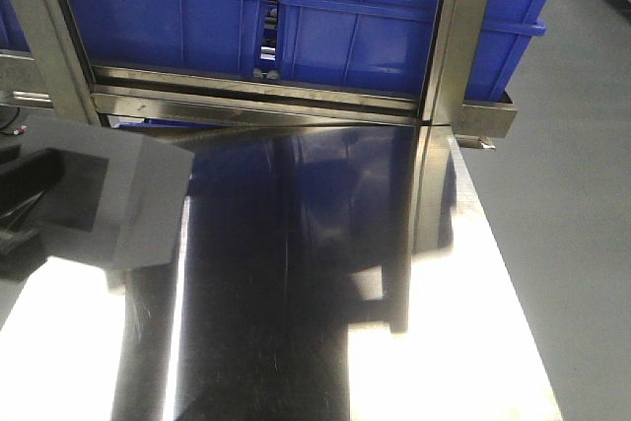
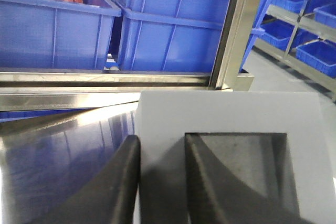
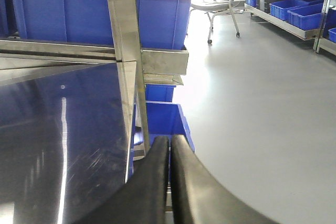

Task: Sort gray base to blue bin
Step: 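Lift the gray block with the left gripper toward the robot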

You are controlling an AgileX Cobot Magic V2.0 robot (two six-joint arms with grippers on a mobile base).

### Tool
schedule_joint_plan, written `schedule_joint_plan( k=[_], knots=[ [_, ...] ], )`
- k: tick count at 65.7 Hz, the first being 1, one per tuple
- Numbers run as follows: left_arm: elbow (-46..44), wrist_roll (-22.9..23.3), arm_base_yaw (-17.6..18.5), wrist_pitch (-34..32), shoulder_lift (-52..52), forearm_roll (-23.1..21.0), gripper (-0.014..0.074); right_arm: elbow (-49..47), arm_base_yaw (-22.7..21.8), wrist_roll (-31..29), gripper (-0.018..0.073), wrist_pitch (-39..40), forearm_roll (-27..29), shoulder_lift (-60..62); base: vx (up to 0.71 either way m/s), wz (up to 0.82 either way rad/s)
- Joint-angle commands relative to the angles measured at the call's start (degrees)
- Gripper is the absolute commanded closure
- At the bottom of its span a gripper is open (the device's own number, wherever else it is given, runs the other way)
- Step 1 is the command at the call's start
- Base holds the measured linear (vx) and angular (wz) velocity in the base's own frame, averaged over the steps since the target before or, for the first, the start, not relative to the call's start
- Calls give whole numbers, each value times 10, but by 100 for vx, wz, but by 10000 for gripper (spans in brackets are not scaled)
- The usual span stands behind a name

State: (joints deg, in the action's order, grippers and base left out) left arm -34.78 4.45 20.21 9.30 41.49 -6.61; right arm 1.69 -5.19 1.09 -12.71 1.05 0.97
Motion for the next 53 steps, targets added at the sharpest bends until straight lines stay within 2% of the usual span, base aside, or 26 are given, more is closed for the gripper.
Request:
schedule_joint_plan(
  k=[1, 20, 53],
  knots=[
    [4, 4, 1, -58, -42, -5, 604, 0, 0, -4, 564, 43, -4, 1, 0, 0],
    [45, 4, 1, -56, -128, -4, 604, 0, 0, -4, 564, 43, -4, 1, 0, 0],
    [45, 4, 1, -57, -132, -4, 604, 0, 0, -4, 564, 43, -4, 1, 0, 0]
  ],
)
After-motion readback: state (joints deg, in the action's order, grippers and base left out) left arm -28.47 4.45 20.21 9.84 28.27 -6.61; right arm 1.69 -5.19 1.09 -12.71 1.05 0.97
